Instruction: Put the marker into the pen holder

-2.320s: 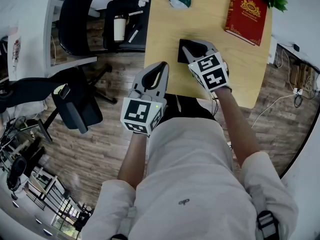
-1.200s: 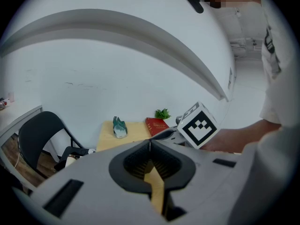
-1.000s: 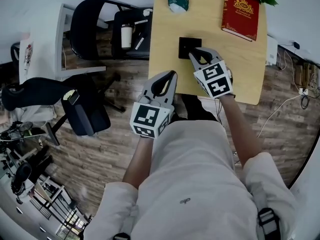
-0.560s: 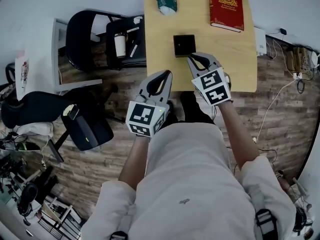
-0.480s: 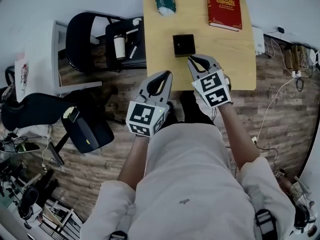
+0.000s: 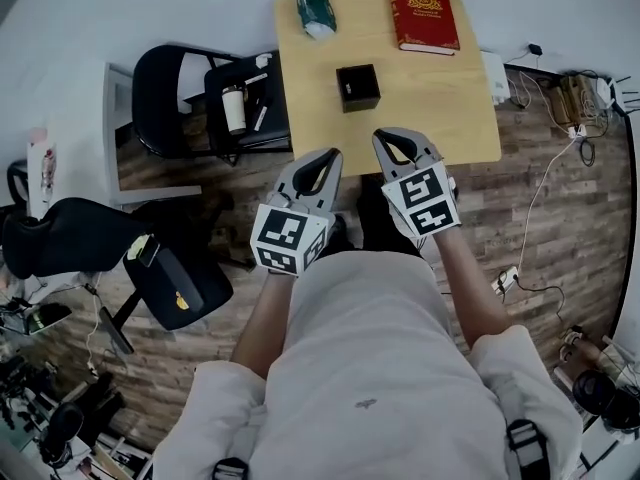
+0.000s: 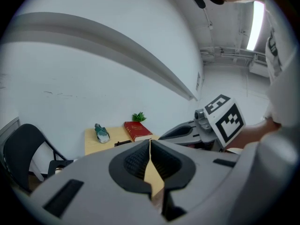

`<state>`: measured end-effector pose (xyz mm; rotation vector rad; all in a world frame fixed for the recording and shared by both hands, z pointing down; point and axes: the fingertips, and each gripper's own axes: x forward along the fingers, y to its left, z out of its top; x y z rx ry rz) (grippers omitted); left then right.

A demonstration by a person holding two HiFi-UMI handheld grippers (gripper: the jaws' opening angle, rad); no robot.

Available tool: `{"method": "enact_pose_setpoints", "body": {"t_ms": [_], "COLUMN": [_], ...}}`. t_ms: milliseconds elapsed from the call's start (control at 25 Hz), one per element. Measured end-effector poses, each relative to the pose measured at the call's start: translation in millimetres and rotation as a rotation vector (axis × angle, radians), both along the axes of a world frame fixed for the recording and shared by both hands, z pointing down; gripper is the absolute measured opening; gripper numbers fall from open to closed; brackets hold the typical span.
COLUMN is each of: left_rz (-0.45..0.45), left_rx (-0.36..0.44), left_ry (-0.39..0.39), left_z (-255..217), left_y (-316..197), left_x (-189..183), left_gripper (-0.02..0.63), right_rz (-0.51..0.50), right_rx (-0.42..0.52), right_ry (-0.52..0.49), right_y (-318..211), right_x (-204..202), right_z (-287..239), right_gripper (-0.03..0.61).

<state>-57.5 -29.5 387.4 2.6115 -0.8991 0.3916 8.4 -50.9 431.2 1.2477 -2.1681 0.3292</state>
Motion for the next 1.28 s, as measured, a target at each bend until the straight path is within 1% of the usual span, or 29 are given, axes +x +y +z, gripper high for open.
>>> {"method": "enact_pose_setpoints", "body": {"t_ms": [400, 640, 840, 960, 1280], "left_rz": [0.073, 0.107, 0.114, 0.112, 0.095], "left_rx": [0.028, 0.057, 0.081, 0.087, 0.097], "left_ry": [0.041, 0.064, 0.078, 0.084, 0.092], "left_z": [-19.6, -33.7, -46.8, -52.0, -56.9], "left_y": [30.4, 40.5, 42.5, 44.6, 52.2], "left_x": [-14.3, -15.9, -18.2, -20.1, -20.8], "left_gripper": [0.009, 0.009, 0.009, 0.009, 0.009], "right_rz": [0.062, 0.11, 0.157, 0.171, 0.172], "right_rx": [0.149, 0.212, 0.246, 0.251, 0.256], "right_ry": [-0.018, -0.042, -0.058, -0.061, -0.075], "right_y": [43.6, 64.8, 75.5, 81.1, 93.7], "right_x": [-22.2, -22.8, -16.9, -15.1, -13.9], "right_z": [-59.3, -86.1, -101.5, -105.3, -109.2], "right_gripper": [0.0, 0.0, 0.0, 0.0, -0.002]}}
